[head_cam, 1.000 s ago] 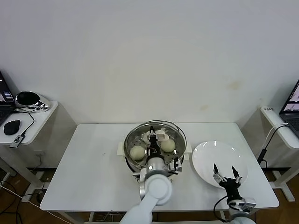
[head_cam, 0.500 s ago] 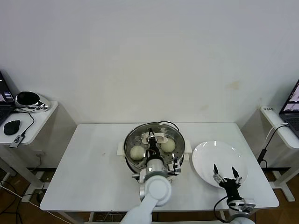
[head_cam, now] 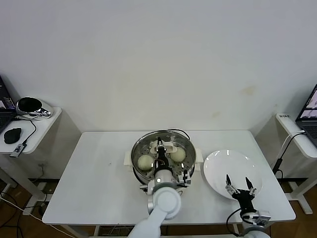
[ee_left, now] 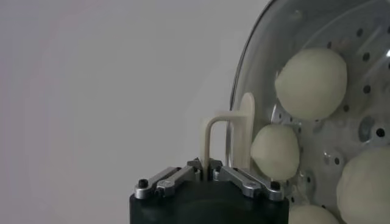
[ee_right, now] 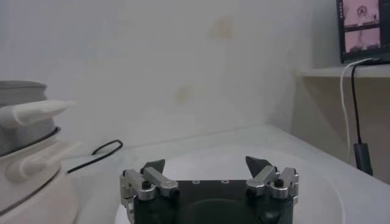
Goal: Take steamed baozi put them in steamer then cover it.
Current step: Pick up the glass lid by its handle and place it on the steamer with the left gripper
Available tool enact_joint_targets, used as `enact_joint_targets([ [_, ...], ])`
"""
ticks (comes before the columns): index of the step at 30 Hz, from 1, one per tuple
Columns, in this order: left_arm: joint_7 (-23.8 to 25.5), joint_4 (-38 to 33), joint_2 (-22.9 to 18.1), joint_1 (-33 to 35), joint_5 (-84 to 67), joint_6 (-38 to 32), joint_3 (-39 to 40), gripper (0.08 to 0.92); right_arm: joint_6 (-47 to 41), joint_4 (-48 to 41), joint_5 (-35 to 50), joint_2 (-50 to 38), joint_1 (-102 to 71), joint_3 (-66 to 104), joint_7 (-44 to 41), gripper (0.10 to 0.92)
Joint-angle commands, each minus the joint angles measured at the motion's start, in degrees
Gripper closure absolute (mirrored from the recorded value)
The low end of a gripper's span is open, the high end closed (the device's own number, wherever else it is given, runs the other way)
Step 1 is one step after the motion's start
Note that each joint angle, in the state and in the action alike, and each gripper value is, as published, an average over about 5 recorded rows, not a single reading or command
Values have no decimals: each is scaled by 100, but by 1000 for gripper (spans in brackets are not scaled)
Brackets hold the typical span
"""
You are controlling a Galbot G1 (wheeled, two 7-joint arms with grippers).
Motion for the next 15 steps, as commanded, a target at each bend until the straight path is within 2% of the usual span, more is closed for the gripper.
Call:
enact_joint_targets([
  [1,85,-15,4,-21,12,243,-4,858,5,5,3,11,-3,2,-2,203],
  [15,189,-31,24,-21,107,238,37,858,13,6,2,16,-5,4,-9,203],
])
